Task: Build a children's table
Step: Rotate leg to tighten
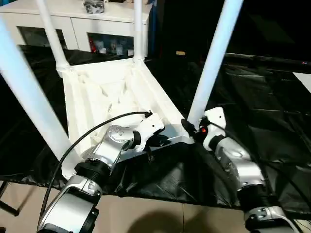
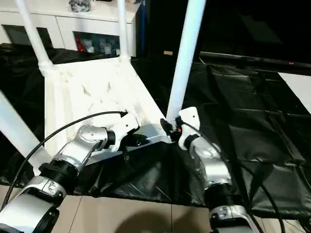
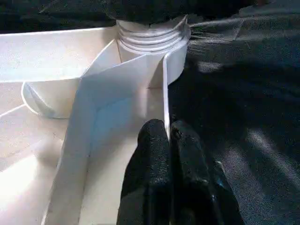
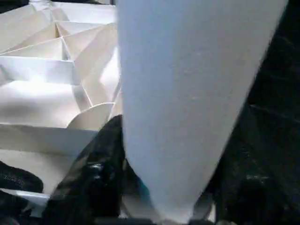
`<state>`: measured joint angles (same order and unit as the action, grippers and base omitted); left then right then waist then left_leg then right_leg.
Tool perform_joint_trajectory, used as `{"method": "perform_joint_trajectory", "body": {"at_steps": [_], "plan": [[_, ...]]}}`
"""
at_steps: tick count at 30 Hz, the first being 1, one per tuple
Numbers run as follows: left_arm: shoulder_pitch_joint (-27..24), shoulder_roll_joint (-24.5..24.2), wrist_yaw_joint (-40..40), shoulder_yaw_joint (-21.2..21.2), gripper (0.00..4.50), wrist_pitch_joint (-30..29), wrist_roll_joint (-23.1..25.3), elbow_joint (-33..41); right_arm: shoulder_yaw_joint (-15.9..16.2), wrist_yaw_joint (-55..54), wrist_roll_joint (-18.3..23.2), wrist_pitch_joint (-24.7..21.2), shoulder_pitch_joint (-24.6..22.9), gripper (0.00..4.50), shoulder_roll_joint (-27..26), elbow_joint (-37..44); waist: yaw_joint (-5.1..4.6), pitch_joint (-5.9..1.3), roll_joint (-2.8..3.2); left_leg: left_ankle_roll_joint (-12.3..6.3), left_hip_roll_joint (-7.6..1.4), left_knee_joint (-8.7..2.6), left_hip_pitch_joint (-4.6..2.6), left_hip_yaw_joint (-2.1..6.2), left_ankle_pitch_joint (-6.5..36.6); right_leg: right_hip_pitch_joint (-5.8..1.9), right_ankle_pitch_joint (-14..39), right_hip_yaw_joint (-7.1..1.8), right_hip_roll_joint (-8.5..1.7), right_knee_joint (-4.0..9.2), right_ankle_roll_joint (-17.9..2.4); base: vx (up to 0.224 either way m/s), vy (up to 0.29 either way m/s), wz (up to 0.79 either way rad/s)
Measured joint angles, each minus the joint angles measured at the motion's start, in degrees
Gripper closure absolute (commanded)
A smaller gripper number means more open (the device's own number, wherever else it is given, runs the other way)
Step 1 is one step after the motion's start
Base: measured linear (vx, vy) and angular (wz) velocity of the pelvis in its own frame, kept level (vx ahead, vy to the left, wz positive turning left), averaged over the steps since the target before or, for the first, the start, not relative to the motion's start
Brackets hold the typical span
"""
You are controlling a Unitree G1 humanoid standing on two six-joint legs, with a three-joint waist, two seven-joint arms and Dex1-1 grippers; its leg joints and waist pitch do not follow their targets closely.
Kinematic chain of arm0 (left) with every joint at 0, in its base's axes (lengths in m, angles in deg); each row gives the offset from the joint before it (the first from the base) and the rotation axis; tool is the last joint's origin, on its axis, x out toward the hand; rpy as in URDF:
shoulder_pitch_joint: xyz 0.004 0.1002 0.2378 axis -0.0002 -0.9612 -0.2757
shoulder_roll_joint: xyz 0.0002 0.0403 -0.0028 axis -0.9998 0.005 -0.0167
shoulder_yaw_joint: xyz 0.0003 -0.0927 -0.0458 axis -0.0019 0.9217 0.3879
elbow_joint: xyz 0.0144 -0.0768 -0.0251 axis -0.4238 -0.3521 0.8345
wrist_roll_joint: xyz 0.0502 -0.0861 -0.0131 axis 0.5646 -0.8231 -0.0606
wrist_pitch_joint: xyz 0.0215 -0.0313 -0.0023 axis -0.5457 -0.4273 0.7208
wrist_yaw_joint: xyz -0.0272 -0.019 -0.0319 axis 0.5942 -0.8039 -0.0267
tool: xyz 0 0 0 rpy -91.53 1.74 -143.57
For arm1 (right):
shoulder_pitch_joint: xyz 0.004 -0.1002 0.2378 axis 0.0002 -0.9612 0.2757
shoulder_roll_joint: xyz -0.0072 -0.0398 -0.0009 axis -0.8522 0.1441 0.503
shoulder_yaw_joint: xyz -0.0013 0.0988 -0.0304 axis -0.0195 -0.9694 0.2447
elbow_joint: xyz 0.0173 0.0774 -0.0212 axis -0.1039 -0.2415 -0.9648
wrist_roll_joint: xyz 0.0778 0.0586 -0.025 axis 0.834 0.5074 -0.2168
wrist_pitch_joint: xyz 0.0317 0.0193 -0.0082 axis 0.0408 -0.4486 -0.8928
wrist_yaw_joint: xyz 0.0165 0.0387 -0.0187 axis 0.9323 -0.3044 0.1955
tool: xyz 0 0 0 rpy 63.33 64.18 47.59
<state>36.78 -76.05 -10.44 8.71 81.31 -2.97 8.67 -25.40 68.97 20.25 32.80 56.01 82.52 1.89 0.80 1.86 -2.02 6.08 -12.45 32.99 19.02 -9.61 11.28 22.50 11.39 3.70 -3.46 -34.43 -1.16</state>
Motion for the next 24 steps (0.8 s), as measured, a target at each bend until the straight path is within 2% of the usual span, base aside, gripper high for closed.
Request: {"method": "perform_joint_trajectory", "body": {"at_steps": [3, 8, 14, 16, 18, 24], "plan": [[-0.4, -0.9, -2.3, 0.1, 4.50, 0.0, -0.5, 1.0, 0.1, 5.0, 1.2, 0.2, -0.5, 1.38, 1.5, 0.5, -0.14, 0.01, -0.01, -0.01, -0.01, -0.06, 0.08, 0.02, 0.0, 0.02, 0.0, 0.00, 0.00, 0.23, 0.0, 0.000, 0.000, 0.00], [-1.3, -3.7, -8.4, 0.4, 4.50, 0.6, -2.8, 2.6, 2.8, 15.6, 1.4, 0.6, -2.1, 1.27, 6.2, 3.7, -0.11, 0.01, -0.01, -0.01, -0.03, -0.18, 0.09, -0.11, 0.0, 0.04, -0.6, 0.01, 0.03, 0.20, 0.0, 0.000, 0.000, 0.00], [-1.3, -7.2, -17.2, 0.4, 4.50, 4.0, -4.4, 2.8, 4.9, 29.8, 5.4, -1.5, -3.0, 1.27, 12.1, 7.1, 1.12, 0.03, 0.02, -0.33, -0.17, -0.45, 0.45, -0.19, -0.2, 0.48, -0.5, 0.07, 0.13, 0.06, -0.3, 0.000, 0.000, 0.00], [-1.3, -8.4, -20.3, 0.0, 4.50, 4.7, -5.3, 2.9, 5.5, 34.4, 6.5, -2.3, -2.9, 1.58, 13.5, 7.8, 1.31, 0.04, 0.01, -0.48, -0.16, -0.44, 0.62, -0.21, -0.1, 0.57, -0.4, 0.08, 0.13, 0.07, -0.5, 0.000, 0.000, 0.00], [-1.3, -9.1, -22.3, -0.2, 4.50, 4.8, -5.7, 3.0, 6.1, 37.1, 7.0, -2.8, -2.7, 1.58, 14.3, 8.0, 1.39, 0.04, 0.01, -0.61, -0.15, -0.37, 0.70, -0.22, 0.0, 0.59, -0.4, 0.07, 0.10, 0.08, -0.5, 0.000, 0.000, 0.00], [-1.3, -11.0, -27.4, -0.9, 4.50, 4.9, -6.4, 3.3, 8.4, 44.7, 7.9, -5.4, -1.6, 2.08, 17.4, 8.4, 1.92, 0.10, -0.06, -0.63, -0.24, -0.15, 0.87, -0.26, 0.0, 0.64, -0.4, 0.13, 0.08, 0.00, -0.5, 0.000, 0.000, 0.00]]}}
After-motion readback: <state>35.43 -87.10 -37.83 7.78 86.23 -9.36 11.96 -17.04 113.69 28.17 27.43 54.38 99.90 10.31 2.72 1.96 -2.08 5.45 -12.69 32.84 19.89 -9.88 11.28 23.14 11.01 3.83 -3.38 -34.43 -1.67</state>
